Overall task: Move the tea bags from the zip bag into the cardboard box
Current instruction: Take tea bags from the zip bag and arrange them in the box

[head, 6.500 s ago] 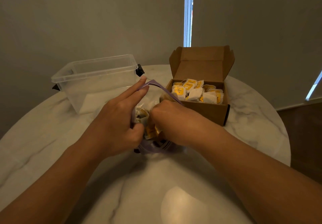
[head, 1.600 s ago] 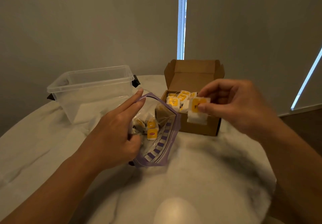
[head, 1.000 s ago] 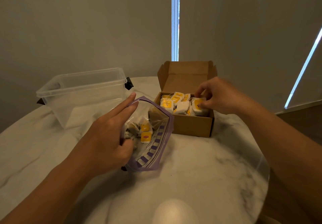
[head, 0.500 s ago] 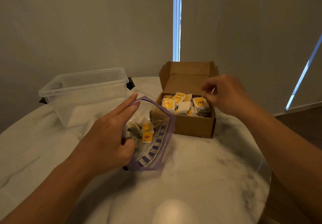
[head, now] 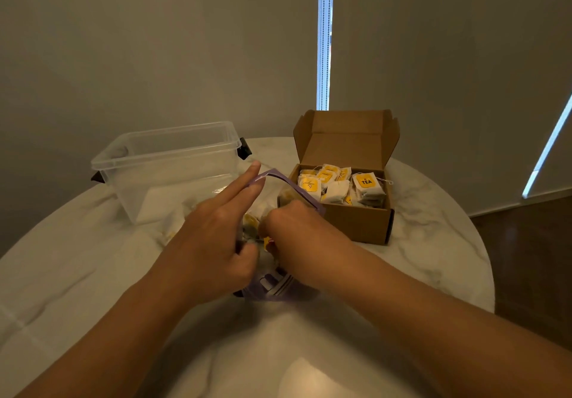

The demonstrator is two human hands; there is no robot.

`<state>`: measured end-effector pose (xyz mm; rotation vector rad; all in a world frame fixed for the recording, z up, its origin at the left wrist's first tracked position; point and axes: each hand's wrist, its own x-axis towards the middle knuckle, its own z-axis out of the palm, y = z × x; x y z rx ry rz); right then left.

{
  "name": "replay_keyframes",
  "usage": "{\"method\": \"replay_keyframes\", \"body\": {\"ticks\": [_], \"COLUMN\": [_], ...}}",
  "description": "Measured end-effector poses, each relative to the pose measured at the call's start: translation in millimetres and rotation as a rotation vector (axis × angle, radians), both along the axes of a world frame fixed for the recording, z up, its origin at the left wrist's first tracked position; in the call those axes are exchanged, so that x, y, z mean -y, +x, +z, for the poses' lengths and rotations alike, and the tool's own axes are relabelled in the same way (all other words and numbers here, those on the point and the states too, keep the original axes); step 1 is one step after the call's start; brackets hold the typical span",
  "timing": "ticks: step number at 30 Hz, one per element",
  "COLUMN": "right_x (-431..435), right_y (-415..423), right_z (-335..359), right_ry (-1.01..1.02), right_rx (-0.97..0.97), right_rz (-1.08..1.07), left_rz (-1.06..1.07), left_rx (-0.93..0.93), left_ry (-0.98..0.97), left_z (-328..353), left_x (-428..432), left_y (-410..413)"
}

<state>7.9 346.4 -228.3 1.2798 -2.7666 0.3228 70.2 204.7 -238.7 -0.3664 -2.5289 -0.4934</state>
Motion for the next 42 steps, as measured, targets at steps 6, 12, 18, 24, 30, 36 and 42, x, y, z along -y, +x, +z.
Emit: {"method": "replay_keyframes", "body": {"ticks": [6,12,18,24,30,36,42], "right_x": [16,15,25,48,19,3,-12], "right_y": [-3,-12,-22,-13,-15,-1,-2], "right_z": [0,-10,-14,-32,-14,-14,-2], "right_ry": [0.096,-0.042,-0.175,-0.273,-0.214,-0.32,-0.453], "right_rx": [-0.031,-0.005,-0.038,-0.234,0.008,-0.072,0.036], "right_rz": [0.023,-0.083,-0.149,-0.316,-0.119,-0.011,0.075], "left_rz": [0.005,0.019,0.032,0.022,0.027,-0.009,-0.033], "left_rx": [0.013,0.025,0.034,0.04,0.024,0.012,-0.047], "left_ry": [0.015,0.005,0.018,0.029,0.029,0.037,-0.011], "left_z": [0,0,2,0,2,3,-1], "left_x": [2,2,-2,-1,-2,1,12], "left_y": [0,0,1,0,2,2,0]}}
